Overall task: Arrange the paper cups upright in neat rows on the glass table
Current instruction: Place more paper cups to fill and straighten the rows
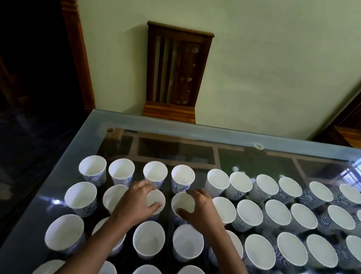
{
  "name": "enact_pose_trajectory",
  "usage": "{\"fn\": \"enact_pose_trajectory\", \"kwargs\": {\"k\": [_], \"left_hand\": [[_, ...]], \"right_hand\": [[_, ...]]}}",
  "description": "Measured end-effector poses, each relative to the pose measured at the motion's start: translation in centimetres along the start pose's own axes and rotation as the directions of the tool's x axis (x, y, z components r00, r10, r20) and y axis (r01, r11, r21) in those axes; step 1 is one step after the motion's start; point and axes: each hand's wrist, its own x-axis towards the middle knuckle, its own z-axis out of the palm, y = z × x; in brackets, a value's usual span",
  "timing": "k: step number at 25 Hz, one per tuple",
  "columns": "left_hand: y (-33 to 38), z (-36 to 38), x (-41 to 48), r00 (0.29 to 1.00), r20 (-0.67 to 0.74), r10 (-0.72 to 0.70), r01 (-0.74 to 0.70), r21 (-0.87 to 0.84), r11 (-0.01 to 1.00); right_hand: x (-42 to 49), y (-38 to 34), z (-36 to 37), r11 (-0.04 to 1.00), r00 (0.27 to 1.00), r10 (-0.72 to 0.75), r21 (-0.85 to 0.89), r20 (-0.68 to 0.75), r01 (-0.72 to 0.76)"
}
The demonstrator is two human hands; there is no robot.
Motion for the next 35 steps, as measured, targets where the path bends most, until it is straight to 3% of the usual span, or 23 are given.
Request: {"fn": "enact_pose_trajectory", "kwargs": {"k": [8,23,29,35], "left_hand": [[-0.2,-0.2,-1.6,0.994,0.074,-0.081,0.077,0.061,0.995],[0.1,-0.2,-1.6,0.993,0.087,-0.084,0.082,0.019,0.996],[0.6,-0.9,-3.2,0.998,0.057,-0.037,0.037,-0.001,0.999],[3.2,-1.8,-8.6,0.996,0.050,0.073,-0.068,-0.097,0.993]], "right_hand": [[-0.6,-0.7,0.5,1.000,1.000,0.016,-0.021,0.020,-0.016],[-0.2,0.2,1.2,1.000,1.000,0.006,-0.028,0.010,-0.006],[-2.3,-0.7,0.4,1.000,1.000,-0.002,-0.010,-0.012,0.002],[-10.1,-0.4,-1.4,0.999,0.998,0.031,0.017,-0.052,-0.031]]}}
